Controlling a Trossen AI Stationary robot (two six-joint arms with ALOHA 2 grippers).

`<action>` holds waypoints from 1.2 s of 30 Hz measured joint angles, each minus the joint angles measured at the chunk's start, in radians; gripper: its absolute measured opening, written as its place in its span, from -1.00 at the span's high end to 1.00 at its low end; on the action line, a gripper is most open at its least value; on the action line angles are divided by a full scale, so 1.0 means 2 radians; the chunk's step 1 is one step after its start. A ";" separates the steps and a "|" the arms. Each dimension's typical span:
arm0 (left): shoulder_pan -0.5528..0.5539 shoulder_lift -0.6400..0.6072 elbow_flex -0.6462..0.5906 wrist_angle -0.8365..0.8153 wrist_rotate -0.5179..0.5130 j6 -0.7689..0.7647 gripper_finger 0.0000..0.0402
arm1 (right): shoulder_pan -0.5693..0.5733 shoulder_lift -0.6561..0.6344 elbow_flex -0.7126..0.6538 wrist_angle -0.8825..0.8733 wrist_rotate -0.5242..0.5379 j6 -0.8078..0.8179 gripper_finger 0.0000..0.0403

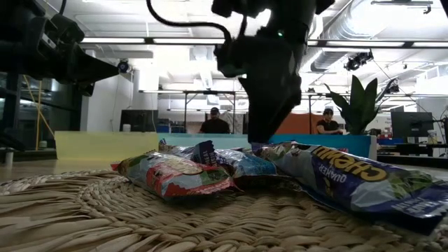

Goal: Pick and place Granola Bars by type
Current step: Put the red granola bar into the light green bin

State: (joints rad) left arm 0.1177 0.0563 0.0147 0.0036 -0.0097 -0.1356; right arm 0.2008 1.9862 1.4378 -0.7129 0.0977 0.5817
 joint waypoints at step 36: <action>0.000 0.000 0.000 0.000 0.000 0.000 1.00 | 0.000 -0.005 -0.085 0.049 0.012 0.102 0.48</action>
State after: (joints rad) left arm 0.1177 0.0564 0.0144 0.0033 -0.0101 -0.1358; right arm 0.2012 1.9770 1.2686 -0.6147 0.1219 0.7849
